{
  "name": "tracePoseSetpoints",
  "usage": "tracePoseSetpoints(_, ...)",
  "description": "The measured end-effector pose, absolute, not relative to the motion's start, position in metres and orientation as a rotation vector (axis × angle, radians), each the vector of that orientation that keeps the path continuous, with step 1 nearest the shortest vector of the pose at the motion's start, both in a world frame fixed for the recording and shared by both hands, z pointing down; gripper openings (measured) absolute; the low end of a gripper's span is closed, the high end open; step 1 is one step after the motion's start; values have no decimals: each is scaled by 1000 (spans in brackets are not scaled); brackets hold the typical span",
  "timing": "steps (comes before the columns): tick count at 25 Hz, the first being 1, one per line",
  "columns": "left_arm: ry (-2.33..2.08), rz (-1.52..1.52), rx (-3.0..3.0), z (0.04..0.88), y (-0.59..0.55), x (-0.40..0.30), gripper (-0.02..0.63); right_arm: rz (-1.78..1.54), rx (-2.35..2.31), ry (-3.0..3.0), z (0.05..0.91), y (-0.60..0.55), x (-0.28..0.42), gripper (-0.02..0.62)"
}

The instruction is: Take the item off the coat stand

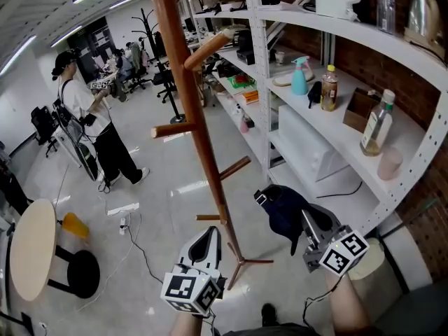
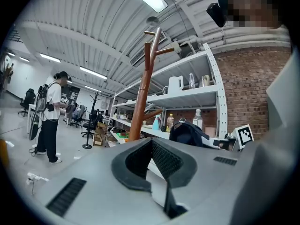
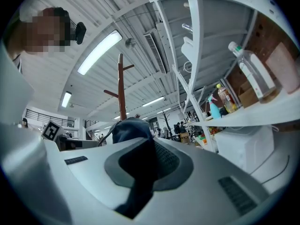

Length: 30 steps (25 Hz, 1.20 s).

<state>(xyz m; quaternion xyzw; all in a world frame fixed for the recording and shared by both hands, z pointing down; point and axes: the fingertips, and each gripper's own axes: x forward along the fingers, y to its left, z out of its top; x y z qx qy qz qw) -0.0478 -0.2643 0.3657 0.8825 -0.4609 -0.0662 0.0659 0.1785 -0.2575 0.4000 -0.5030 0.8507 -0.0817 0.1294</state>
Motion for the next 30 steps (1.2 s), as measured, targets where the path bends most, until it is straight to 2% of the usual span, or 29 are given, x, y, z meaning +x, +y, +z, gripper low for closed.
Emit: tracePoseSetpoints(30, -1173, -149, 2651, 404, -100, -114, 8, -272, -1555, 2419, 425, -79, 83, 26)
